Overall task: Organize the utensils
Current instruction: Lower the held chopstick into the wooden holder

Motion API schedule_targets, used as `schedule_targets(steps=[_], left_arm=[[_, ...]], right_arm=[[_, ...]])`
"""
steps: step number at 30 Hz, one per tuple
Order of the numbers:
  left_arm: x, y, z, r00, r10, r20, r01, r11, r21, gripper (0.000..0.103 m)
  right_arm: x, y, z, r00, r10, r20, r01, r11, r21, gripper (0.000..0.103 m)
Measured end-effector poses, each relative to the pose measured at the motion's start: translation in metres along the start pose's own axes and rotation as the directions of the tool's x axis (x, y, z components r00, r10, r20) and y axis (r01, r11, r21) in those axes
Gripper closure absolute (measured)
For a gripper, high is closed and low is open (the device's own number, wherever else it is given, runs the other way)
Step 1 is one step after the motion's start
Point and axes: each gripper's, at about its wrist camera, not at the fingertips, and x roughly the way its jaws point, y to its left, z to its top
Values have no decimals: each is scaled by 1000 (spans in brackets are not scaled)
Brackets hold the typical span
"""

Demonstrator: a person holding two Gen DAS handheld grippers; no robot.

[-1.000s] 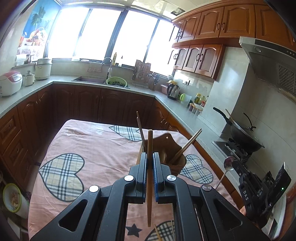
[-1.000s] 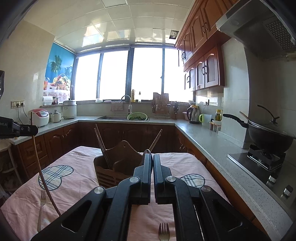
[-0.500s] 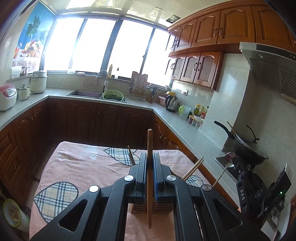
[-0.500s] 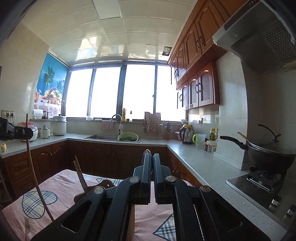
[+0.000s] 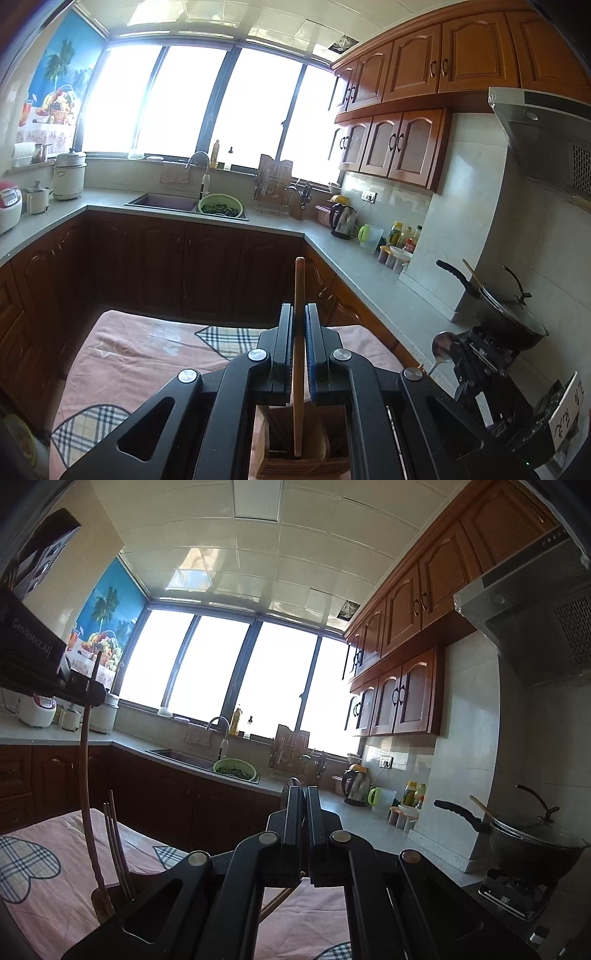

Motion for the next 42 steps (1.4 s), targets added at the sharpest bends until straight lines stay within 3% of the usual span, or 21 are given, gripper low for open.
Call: schedule_targets(steps=[8,15,18,25,27,38,39,42], left_arm=[[53,19,-33,999,2,-33,-4,999,-36,99],[85,27,-58,994,2,-105,-6,999,-35,99],[88,35,-65,991,3,-132,-8,999,-35,98],[89,37,-66,993,-21,-112,18,999,-29,98],[89,38,-67,993,-47,-107,45,999,-23,98],[85,42,-74,988,-26,-150,24,1000,-16,98],[85,42,-74,988,-24,-152,22,1000,-18,98],[85,42,-72,987,-17,-160,13,1000,-22,97]], right_arm=[[19,22,-34,998,36,-43,-37,999,-20,101],[16,35,-56,986,136,-93,-137,990,-12,100],[15,36,-63,973,183,-139,-183,983,13,100],[20,30,-76,946,240,-218,-229,970,77,99],[21,28,-78,946,237,-221,-222,971,90,99],[21,20,-74,936,253,-243,-229,965,125,95],[21,19,-74,936,255,-243,-229,965,128,94],[19,16,-71,937,259,-233,-233,963,134,73]])
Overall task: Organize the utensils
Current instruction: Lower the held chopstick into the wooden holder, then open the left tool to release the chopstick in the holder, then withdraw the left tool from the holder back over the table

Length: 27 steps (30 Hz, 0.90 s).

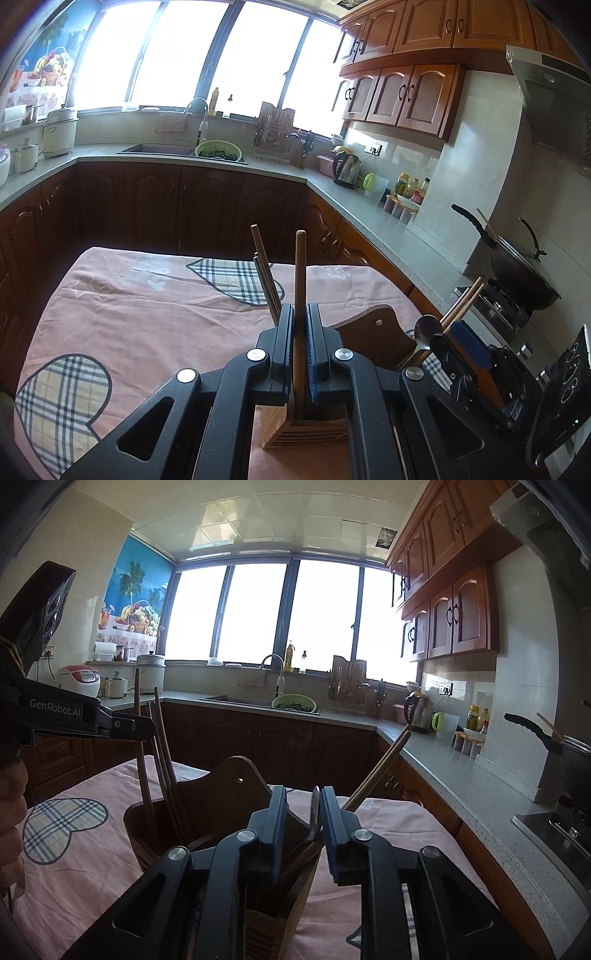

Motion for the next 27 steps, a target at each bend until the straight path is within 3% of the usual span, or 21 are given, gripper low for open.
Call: schedule_targets(steps=[1,4,9,13,16,20,25,27], left_arm=[[0,0,0,1000,3,-3,-3,1000,-2,97],[2,0,0,1000,6,-9,-6,1000,-6,95],[3,-1,-1,1000,23,-19,-24,999,-27,82],[-2,1,-1,999,27,-22,-27,999,-42,80],[-7,0,-2,999,33,-18,-33,998,-48,73],[-14,0,-6,999,44,-17,-45,997,-56,56],[-34,3,-13,999,49,-15,-50,996,-76,52],[-46,4,-19,998,57,-12,-58,994,-90,38]], right_arm=[[-2,1,0,1000,1,6,-1,1000,1,68],[-7,2,3,1000,7,20,-7,1000,-5,66],[-13,4,1,1000,8,20,-8,1000,-12,60],[-23,-2,0,1000,4,20,-4,1000,7,52],[-32,-4,0,1000,-1,25,1,1000,17,49],[-43,-9,-1,1000,2,17,-3,999,40,43],[-56,-17,-2,1000,17,-6,-16,996,92,39],[-62,-22,-2,1000,23,-12,-22,992,121,36]])
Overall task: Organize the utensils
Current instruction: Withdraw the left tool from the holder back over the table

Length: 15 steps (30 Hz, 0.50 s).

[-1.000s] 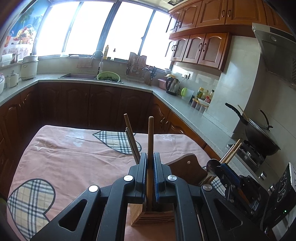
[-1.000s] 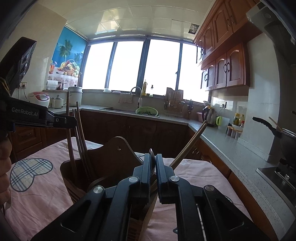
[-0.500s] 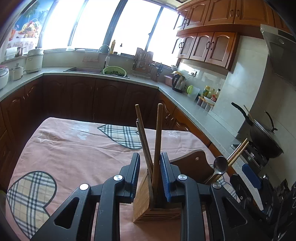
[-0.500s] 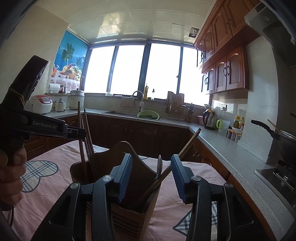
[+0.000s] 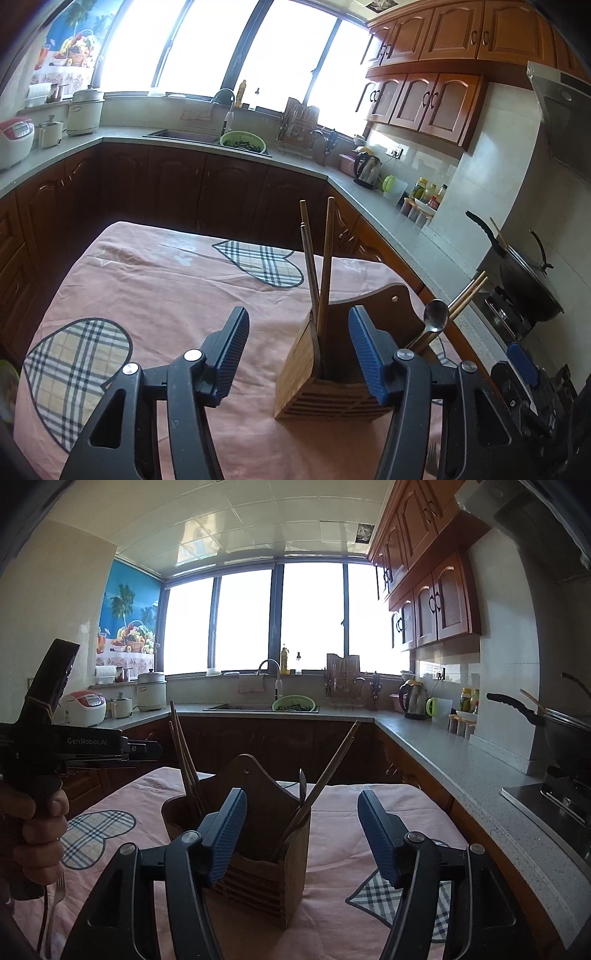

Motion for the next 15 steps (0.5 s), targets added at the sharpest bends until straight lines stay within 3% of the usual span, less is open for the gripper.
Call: schedule_targets(steps=[3,8,15], left_arm=[[-22,6,-15,1000,21,7,-21,999,-39,19],[-58,17,-42,1000,11,-21,-13,994,-112,15],[-108,25,-78,998,25,-51,-34,985,-170,11]], right_arm=[[-13,-3,0,1000,16,-7,-16,999,48,23],[-38,2,-4,998,54,-7,-53,994,95,8],[-72,13,-13,995,99,-21,-95,985,145,6]])
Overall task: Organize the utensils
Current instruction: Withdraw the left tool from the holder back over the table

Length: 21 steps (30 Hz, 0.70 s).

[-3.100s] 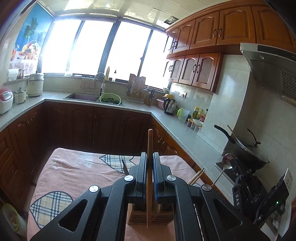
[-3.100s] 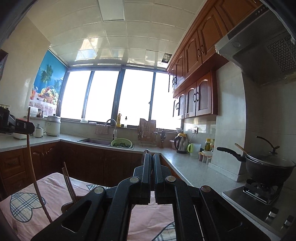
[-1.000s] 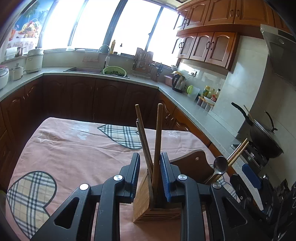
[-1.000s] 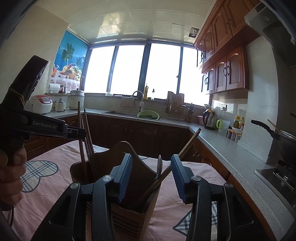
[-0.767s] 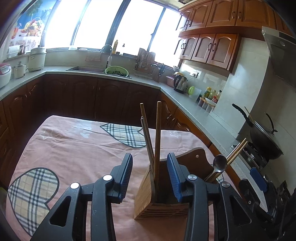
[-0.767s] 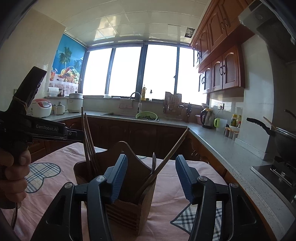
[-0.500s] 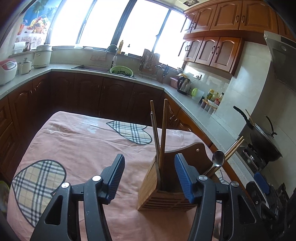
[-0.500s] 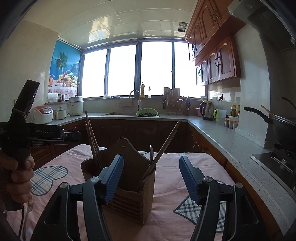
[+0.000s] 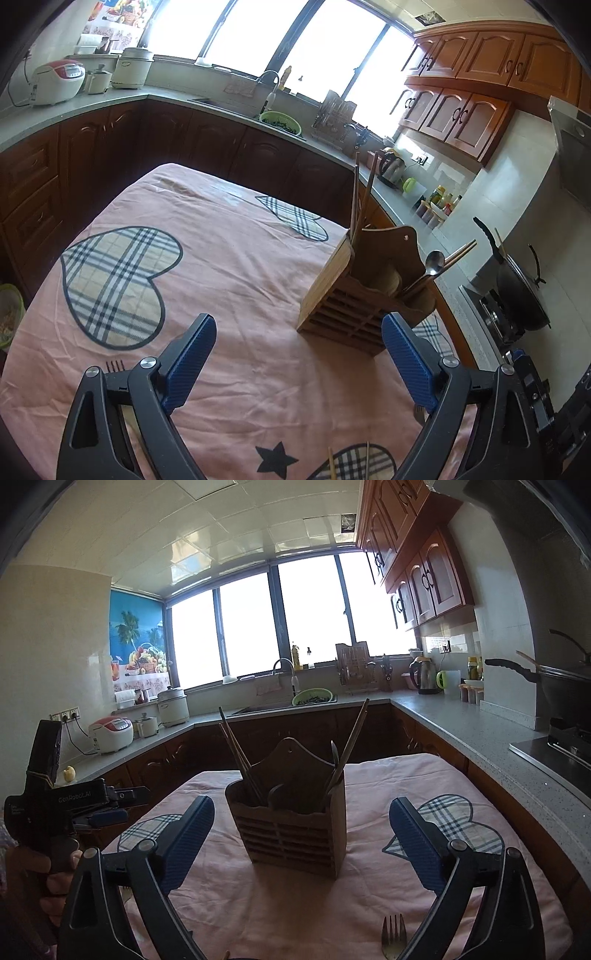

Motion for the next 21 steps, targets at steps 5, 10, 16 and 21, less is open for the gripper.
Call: schedule_targets(steps=[5,10,16,21], left_arm=[[-28,0,-17,1000,19,-3,-19,1000,6,11],[-59,-2,-37,999,43,15,-43,999,26,11],[-92,-3,-60,996,78,31,-80,995,63,5],[-118,-6,-77,993,107,50,-111,990,91,4]], right_arm=[[-18,6,-10,1000,20,-23,-20,1000,21,5],[-34,11,-21,998,41,-44,-39,999,37,4],[-56,14,-36,997,43,-57,-41,998,50,4],[-75,17,-43,998,26,-55,-23,998,53,3]])
